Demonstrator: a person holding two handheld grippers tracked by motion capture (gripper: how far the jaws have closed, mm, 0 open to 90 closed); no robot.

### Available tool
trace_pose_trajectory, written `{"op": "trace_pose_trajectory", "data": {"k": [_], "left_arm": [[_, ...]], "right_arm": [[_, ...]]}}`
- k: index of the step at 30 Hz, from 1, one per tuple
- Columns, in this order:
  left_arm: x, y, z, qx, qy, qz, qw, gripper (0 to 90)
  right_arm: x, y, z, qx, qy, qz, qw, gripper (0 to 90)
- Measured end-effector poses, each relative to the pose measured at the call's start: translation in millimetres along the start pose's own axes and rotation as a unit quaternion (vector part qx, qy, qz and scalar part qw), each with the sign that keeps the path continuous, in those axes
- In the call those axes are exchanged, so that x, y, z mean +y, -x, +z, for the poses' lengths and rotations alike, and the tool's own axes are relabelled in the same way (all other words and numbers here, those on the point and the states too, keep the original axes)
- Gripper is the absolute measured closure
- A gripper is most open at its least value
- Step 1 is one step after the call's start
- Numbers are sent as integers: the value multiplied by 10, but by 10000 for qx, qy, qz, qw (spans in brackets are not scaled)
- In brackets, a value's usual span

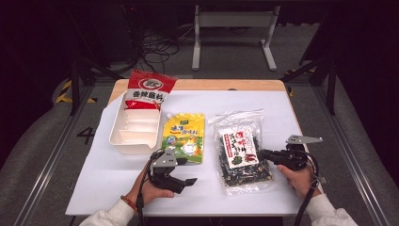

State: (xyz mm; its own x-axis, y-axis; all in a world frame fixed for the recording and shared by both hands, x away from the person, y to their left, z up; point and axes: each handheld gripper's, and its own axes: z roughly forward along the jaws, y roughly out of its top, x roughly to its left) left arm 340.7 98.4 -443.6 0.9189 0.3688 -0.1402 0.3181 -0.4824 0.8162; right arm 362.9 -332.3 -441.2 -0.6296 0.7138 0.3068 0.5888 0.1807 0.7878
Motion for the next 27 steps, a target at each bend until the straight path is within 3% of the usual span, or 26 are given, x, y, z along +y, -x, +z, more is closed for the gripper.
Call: {"op": "trace_pose_trajectory", "data": {"k": [3,10,12,19,23,27], "left_arm": [[77,-5,102,-73,-40,-95,9999,192],[301,-22,412,-340,62,-290,9990,157],[352,-11,485,-276,73,-293,9992,150],[519,-55,707,-452,325,-608,9966,136],[558,-69,775,-495,408,-742,9952,161],[621,-48,811,-530,585,-716,9943,234]], "right_arm": [[-30,-33,-49,0,217,-265,9994,822],[-55,-109,-136,12,529,-601,9968,826],[-56,-126,-151,37,633,-653,9958,827],[-35,-197,-199,104,888,-832,9925,829],[-16,-230,-230,137,979,-900,9910,832],[18,-301,-264,152,1066,-1039,9887,834]]}}
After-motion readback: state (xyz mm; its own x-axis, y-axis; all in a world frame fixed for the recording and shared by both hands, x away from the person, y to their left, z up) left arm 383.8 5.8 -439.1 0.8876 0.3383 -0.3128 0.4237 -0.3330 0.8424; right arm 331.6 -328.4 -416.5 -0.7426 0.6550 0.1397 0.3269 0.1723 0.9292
